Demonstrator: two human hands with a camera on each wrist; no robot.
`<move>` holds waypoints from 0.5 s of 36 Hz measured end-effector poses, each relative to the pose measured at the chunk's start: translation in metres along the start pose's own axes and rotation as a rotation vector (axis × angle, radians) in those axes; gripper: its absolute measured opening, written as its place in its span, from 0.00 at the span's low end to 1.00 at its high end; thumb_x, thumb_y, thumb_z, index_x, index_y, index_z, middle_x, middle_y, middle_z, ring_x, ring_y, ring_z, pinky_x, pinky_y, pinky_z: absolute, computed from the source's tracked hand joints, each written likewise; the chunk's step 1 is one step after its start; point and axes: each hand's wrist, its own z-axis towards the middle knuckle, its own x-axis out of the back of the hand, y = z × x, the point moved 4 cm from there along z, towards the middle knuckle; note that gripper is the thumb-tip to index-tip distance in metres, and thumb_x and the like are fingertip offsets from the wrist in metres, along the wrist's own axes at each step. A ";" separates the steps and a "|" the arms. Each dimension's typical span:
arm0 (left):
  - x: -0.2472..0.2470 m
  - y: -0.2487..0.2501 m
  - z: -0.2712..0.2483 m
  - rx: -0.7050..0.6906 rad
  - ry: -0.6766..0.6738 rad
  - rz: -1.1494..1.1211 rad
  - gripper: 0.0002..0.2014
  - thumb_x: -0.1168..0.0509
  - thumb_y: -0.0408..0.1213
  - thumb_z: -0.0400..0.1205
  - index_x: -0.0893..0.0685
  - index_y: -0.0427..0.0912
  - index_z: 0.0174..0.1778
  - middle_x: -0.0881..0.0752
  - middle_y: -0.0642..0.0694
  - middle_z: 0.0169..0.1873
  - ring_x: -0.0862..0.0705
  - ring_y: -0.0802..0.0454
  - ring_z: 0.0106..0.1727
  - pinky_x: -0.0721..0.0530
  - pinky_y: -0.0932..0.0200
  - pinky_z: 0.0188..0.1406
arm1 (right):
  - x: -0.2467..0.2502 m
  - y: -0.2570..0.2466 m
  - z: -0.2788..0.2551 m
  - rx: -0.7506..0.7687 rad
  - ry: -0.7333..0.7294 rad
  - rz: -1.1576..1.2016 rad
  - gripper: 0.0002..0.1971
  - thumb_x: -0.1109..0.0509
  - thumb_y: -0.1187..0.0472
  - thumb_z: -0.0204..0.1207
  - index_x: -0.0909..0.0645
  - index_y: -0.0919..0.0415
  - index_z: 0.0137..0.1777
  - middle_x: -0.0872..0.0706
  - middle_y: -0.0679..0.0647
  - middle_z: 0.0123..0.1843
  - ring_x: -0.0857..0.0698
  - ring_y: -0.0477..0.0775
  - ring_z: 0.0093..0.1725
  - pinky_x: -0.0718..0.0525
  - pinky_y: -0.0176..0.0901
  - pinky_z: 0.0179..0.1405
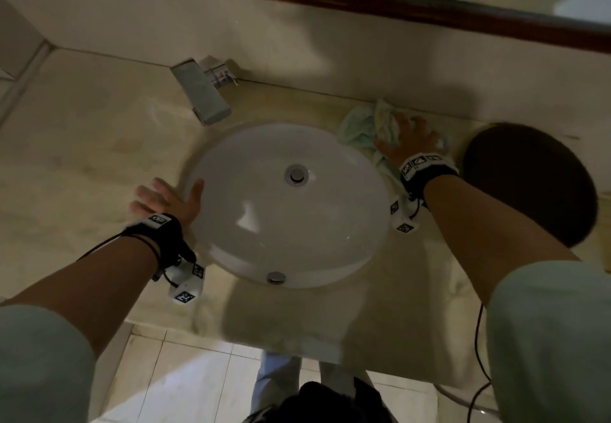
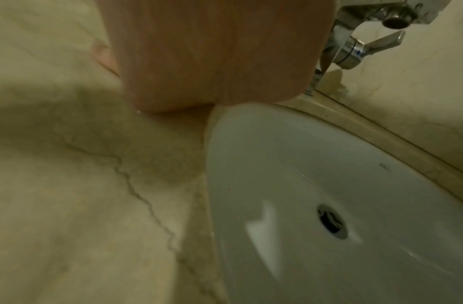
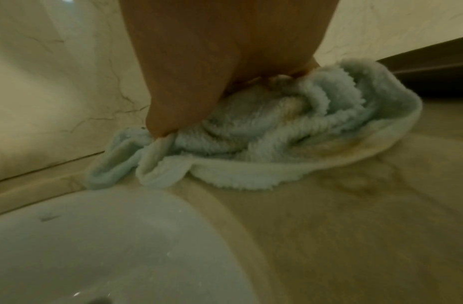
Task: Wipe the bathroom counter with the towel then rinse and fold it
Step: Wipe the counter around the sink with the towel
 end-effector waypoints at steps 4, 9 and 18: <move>0.000 -0.002 0.001 -0.028 -0.007 0.031 0.64 0.70 0.86 0.55 0.58 0.49 0.84 0.61 0.39 0.83 0.60 0.29 0.82 0.61 0.32 0.79 | -0.010 0.005 -0.028 -0.022 0.007 0.030 0.42 0.46 0.24 0.64 0.53 0.32 0.78 0.45 0.50 0.83 0.38 0.72 0.77 0.44 0.79 0.71; 0.006 0.000 -0.007 -0.038 -0.014 0.042 0.56 0.62 0.82 0.66 0.59 0.47 0.84 0.62 0.39 0.83 0.60 0.30 0.82 0.60 0.34 0.79 | -0.029 0.014 -0.058 -0.075 -0.058 0.039 0.42 0.44 0.27 0.69 0.58 0.34 0.80 0.53 0.48 0.85 0.44 0.70 0.80 0.45 0.77 0.73; 0.011 0.001 -0.010 -0.045 -0.027 0.060 0.54 0.60 0.81 0.69 0.59 0.47 0.84 0.61 0.38 0.83 0.59 0.31 0.82 0.59 0.34 0.80 | -0.026 0.015 -0.067 -0.131 -0.004 0.179 0.32 0.42 0.33 0.75 0.46 0.33 0.77 0.47 0.51 0.83 0.42 0.67 0.79 0.44 0.72 0.71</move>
